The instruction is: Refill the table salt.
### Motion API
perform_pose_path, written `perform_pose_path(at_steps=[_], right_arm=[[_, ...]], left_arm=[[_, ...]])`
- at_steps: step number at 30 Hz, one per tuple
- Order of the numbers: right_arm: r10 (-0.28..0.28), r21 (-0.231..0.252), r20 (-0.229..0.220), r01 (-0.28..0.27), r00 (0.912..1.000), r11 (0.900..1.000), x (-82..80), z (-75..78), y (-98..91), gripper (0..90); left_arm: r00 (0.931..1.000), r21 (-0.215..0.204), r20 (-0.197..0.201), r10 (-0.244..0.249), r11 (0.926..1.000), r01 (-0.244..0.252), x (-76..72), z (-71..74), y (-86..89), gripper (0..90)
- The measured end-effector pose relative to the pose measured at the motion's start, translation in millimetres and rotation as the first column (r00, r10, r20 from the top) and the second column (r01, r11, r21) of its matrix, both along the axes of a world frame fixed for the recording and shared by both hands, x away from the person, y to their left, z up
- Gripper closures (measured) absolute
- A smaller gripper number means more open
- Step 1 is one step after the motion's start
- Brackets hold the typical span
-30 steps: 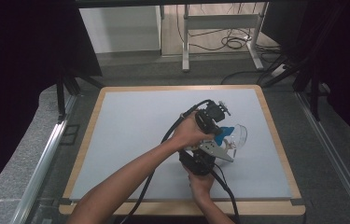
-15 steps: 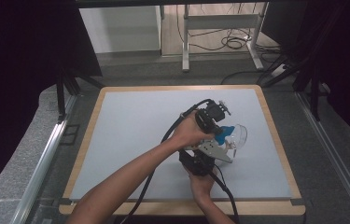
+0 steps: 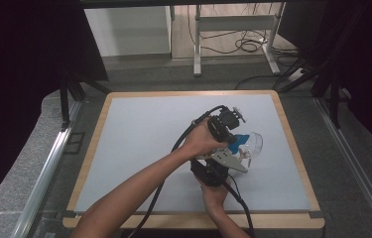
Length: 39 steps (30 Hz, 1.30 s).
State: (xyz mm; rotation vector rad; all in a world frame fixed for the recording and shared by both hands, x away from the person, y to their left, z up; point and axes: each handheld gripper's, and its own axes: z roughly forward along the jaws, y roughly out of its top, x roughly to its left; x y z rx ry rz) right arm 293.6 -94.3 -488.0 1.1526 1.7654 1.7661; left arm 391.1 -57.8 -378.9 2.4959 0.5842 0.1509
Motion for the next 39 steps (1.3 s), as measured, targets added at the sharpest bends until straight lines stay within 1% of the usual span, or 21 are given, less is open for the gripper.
perform_pose_path(at_steps=[12,13,14,17,19,21,23,24,26,28,29,31,33,34,35,36,38,39], right_arm=[[0.014,-0.01,-0.002,-0.014,0.9999,0.9998,-2.6,-4.2,4.4,63.5],[0.015,-0.013,-0.001,-0.015,0.9999,0.9998,-2.9,-4.8,4.8,63.5],[0.017,-0.014,0.0,-0.017,0.9999,0.9998,-3.1,-5.5,5.4,63.4],[0.018,-0.019,-0.002,-0.018,0.9998,0.9997,-4.7,-7.2,6.9,63.2],[0.013,-0.019,-0.001,-0.013,0.9999,0.9997,-5.5,-7.9,7.8,63.0],[0.004,-0.017,-0.005,-0.004,1.0,0.9999,-8.2,-11.1,9.3,62.4],[-0.001,-0.016,-0.01,0.001,0.9999,0.9999,-8.9,-11.9,9.6,62.2],[-0.012,-0.014,-0.022,0.012,0.9997,0.9998,-10.5,-13.2,10.2,61.8],[-0.016,-0.012,-0.029,0.016,0.9995,0.9998,-12.7,-14.9,10.4,61.5],[-0.02,-0.015,-0.029,0.02,0.9994,0.9997,-13.6,-15.5,10.5,61.4],[-0.017,-0.02,-0.036,0.016,0.9992,0.9997,-14.4,-16.3,9.8,61.2],[-0.015,-0.021,-0.04,0.014,0.9991,0.9997,-14.9,-16.7,9.7,61.1],[-0.015,-0.03,-0.042,0.014,0.999,0.9995,-15.9,-17.7,9.9,60.9],[-0.013,-0.036,-0.045,0.011,0.9989,0.9993,-16.0,-18.3,9.6,60.8],[-0.013,-0.043,-0.047,0.011,0.9988,0.999,-15.9,-19.0,9.4,60.8],[-0.013,-0.058,-0.05,0.011,0.9986,0.9983,-15.6,-21.1,9.0,60.7],[-0.013,-0.063,-0.052,0.01,0.9986,0.9979,-15.7,-22.2,8.7,60.7],[-0.016,-0.076,-0.049,0.013,0.9987,0.997,-16.2,-23.6,8.7,60.7]], left_arm=[[0.9999,-0.009,-0.006,0.013,0.9999,-0.013,0.9,-0.2,8.3,90.0],[0.9999,-0.016,-0.007,0.014,0.9998,-0.014,0.9,-0.6,9.0,90.0],[0.9999,-0.011,-0.007,0.013,0.9998,-0.014,1.1,-0.2,9.9,90.0],[0.9998,-0.024,-0.01,0.016,0.9996,-0.016,0.9,-0.1,12.6,90.0],[0.9998,-0.024,-0.009,0.017,0.9996,-0.017,0.7,0.2,13.5,90.0],[0.9998,-0.038,-0.012,0.015,0.9992,-0.015,-0.2,0.5,16.0,90.0],[0.9997,-0.044,-0.014,0.018,0.9989,-0.018,-0.9,0.5,16.8,90.0],[0.9997,-0.052,-0.013,0.019,0.9984,-0.02,-1.8,0.5,18.5,90.0],[0.9995,-0.069,-0.02,0.024,0.9973,-0.025,-2.9,0.1,20.4,90.0],[0.9996,-0.071,-0.019,0.02,0.9972,-0.022,-3.2,-0.3,21.3,90.0],[0.9995,-0.079,-0.02,0.026,0.9965,-0.027,-4.3,-1.9,22.4,90.0],[0.9994,-0.08,-0.02,0.028,0.9963,-0.03,-4.1,-2.5,23.3,90.0],[0.9992,-0.089,-0.021,0.034,0.9954,-0.035,-3.7,-4.6,24.8,89.9],[0.9994,-0.092,-0.019,0.029,0.9953,-0.03,-3.1,-5.5,25.8,89.9],[0.9991,-0.099,-0.022,0.037,0.9943,-0.039,-3.4,-6.7,26.4,90.0],[0.999,-0.105,-0.023,0.039,0.9937,-0.041,-3.1,-8.4,27.6,89.9],[0.999,-0.11,-0.022,0.038,0.9932,-0.04,-3.1,-9.2,28.2,89.9],[0.9989,-0.116,-0.026,0.038,0.9924,-0.041,-3.4,-9.6,29.7,89.9]])
